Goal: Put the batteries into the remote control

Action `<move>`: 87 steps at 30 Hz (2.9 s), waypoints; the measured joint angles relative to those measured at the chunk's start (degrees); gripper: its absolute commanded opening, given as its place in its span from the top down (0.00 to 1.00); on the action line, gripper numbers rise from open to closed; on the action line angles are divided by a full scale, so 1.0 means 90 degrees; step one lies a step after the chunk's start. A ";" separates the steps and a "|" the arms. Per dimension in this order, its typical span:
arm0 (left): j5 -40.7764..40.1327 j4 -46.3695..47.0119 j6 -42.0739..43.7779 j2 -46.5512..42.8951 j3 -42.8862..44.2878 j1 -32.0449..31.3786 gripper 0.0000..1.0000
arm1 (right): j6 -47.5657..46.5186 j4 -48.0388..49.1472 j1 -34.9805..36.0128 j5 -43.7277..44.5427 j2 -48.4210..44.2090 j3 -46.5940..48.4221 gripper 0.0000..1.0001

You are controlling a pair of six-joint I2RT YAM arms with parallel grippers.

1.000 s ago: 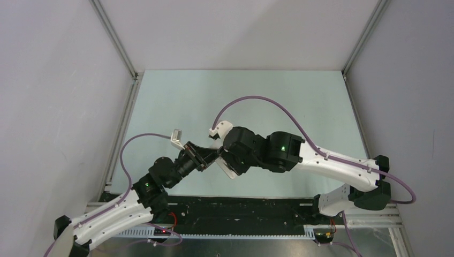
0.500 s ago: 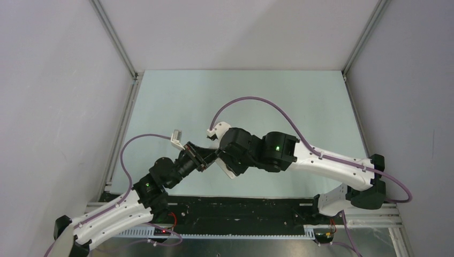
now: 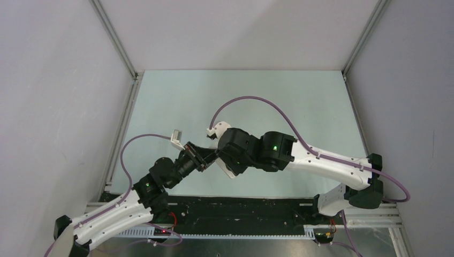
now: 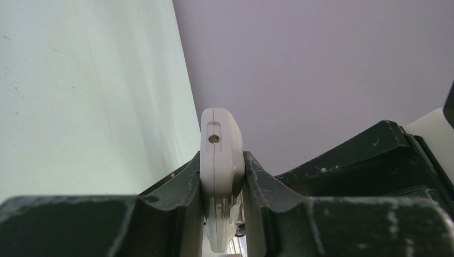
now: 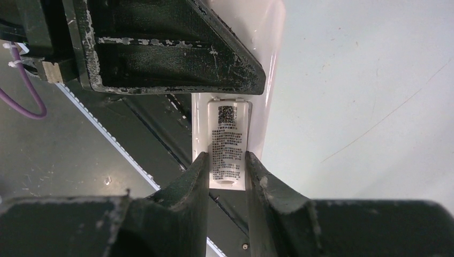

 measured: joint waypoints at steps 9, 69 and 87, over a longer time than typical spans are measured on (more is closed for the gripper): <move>0.0005 -0.0005 0.0000 0.0015 0.0000 0.0000 1.00 | 0.0056 0.0007 -0.0039 0.0070 0.0049 0.0029 0.82; -0.0068 0.0032 0.0187 0.0119 -0.0102 0.0000 1.00 | 0.0216 -0.0313 -0.0255 -0.0282 0.0408 0.0219 0.81; -0.0068 0.0029 0.0119 0.0078 -0.0104 0.0012 1.00 | 0.0214 -0.0155 -0.0272 -0.0294 0.0408 0.0219 0.60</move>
